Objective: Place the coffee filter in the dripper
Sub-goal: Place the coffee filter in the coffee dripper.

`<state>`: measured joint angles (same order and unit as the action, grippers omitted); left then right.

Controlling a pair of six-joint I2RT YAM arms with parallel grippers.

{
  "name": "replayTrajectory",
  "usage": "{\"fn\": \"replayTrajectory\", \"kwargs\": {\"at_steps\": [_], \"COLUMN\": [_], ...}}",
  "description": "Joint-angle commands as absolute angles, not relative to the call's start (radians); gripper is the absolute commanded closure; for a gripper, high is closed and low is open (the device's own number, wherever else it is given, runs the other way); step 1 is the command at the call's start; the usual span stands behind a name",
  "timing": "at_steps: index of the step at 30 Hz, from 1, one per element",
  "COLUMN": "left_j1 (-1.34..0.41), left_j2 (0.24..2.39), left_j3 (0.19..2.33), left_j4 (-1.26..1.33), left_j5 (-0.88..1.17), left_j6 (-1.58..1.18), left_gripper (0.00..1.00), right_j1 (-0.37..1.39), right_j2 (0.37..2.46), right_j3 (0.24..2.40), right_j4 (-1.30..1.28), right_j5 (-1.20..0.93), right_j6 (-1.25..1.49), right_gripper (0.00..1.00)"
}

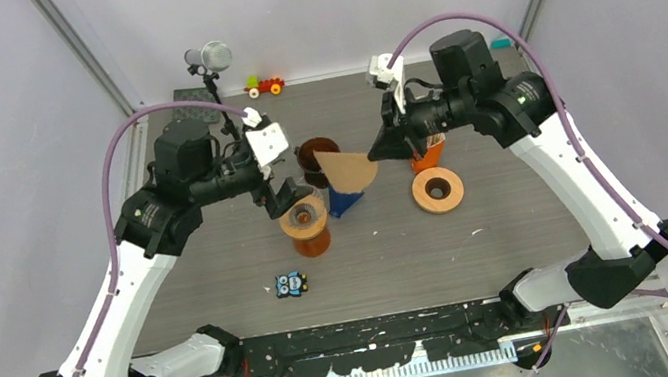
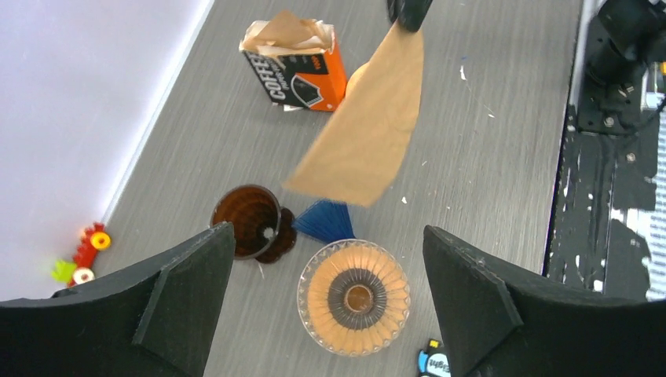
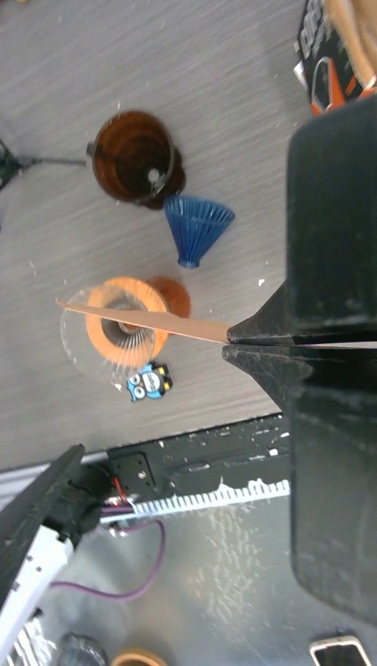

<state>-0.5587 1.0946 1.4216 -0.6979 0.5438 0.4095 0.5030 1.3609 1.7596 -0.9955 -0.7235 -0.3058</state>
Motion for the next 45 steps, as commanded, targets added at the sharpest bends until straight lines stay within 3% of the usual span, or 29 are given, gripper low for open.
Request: {"fn": "replayTrajectory", "kwargs": {"at_steps": [1,12,25,31,33,34,38,40,45], "left_j1": [-0.565,-0.644,-0.683,-0.684,-0.684,-0.685,-0.676,-0.654,-0.610], "left_j2": [1.094,1.201,1.282,1.269,1.255,1.243,1.185,1.152,1.091], "left_j3": [1.506,1.564,1.584,1.539,1.514,1.498,1.434,1.401,1.315], "left_j4": [-0.821,-0.865,-0.870,-0.830,-0.807,-0.791,-0.689,-0.624,-0.476], "left_j5": [0.699,0.772,0.797,0.815,0.819,0.819,0.813,0.826,0.886], "left_j6": [0.574,0.698,0.661,0.621,0.600,0.582,0.485,0.417,0.216], "left_gripper": [0.10,0.19,0.68,0.99,1.00,1.00,1.00,1.00,1.00], "right_j1": [0.553,0.614,0.620,0.620,0.620,0.620,0.620,0.611,0.517], "right_j2": [1.336,1.354,1.341,1.340,1.337,1.334,1.280,1.235,1.120], "right_j3": [1.736,1.752,1.739,1.737,1.734,1.730,1.674,1.623,1.449], "right_j4": [-0.980,-1.026,-1.016,-0.968,-0.945,-0.936,-0.878,-0.830,-0.675], "right_j5": [-0.820,-0.867,-0.822,-0.805,-0.778,-0.765,-0.723,-0.705,-0.774], "right_j6": [-0.372,-0.423,-0.417,-0.356,-0.326,-0.320,-0.288,-0.269,-0.179], "right_gripper": [1.00,1.00,1.00,1.00,1.00,0.98,0.76,0.58,0.52]}}
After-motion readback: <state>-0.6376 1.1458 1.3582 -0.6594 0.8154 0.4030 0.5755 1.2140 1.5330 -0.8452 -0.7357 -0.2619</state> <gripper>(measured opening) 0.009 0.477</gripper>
